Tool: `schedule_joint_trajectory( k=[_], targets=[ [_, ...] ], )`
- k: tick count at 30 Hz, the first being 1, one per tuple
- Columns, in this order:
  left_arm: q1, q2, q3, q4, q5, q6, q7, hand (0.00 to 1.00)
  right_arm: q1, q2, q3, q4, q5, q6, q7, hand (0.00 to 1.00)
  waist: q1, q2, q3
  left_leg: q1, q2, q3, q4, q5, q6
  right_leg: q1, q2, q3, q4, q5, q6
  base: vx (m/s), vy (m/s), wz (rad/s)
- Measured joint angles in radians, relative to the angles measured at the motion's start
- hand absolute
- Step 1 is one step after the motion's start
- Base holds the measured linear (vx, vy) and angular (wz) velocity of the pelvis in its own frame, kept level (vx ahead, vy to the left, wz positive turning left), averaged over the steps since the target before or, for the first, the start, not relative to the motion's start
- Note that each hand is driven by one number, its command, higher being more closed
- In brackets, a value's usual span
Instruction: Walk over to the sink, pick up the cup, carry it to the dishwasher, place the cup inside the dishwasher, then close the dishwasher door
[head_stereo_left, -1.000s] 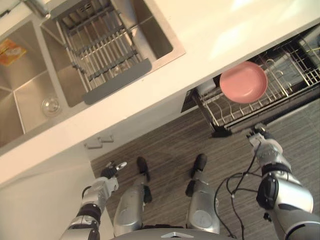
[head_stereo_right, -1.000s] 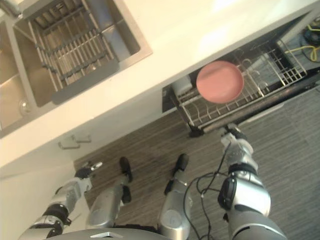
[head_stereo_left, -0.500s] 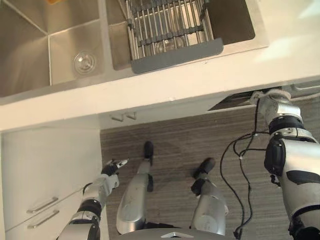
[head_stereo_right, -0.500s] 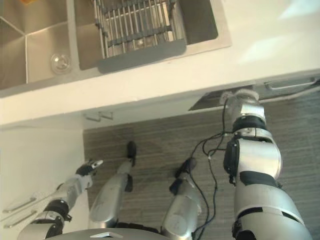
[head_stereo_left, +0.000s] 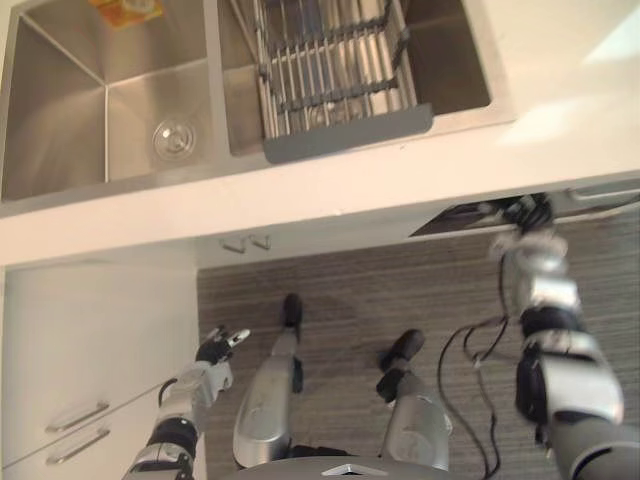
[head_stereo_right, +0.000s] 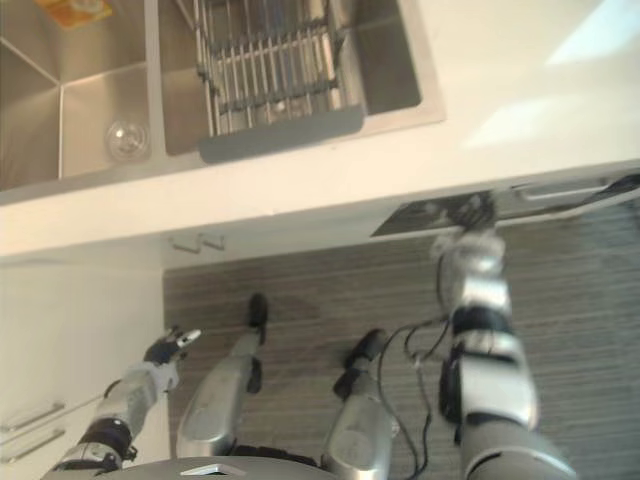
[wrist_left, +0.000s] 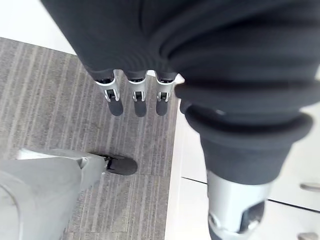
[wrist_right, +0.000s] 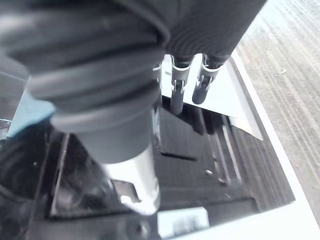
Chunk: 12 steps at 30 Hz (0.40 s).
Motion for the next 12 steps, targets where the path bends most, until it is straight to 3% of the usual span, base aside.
schedule_joint_trajectory(
  k=[4,6,10,12],
  targets=[
    [0.061,0.012,0.013,0.011,0.01,-0.002,0.023,0.0,0.286,0.209,-0.049,0.065,-0.003,-0.112,0.008,0.0,-0.023,-0.078,-0.083,0.072,0.004,0.054,-0.005,-0.038,-0.002,0.064,0.015,0.028,-0.05,-0.004,0.01,0.12,-0.016,-0.21],
    [0.1,0.011,0.027,0.038,0.01,-0.019,0.032,0.0,0.378,0.254,-0.068,0.128,-0.017,-0.147,0.015,0.0,-0.034,-0.104,-0.129,0.116,0.005,0.079,-0.005,-0.058,-0.006,0.105,0.024,0.046,-0.086,0.0,0.015,0.12,-0.009,-0.35],
    [0.154,0.003,0.061,0.123,0.028,-0.076,0.045,0.0,0.514,0.284,-0.124,0.239,-0.035,-0.151,0.078,0.0,-0.052,-0.12,-0.196,0.202,0.008,0.111,-0.006,-0.1,-0.018,0.189,0.036,0.07,-0.128,-0.004,0.027,0.12,-0.021,-0.27],
    [0.185,-0.01,0.085,0.15,0.036,-0.107,0.045,0.0,0.56,0.294,-0.153,0.285,-0.061,-0.086,0.112,0.0,-0.058,-0.121,-0.224,0.236,0.011,0.124,-0.006,-0.111,-0.022,0.22,0.04,0.078,-0.138,-0.007,0.031,0.08,-0.009,-0.13]
  ],
)
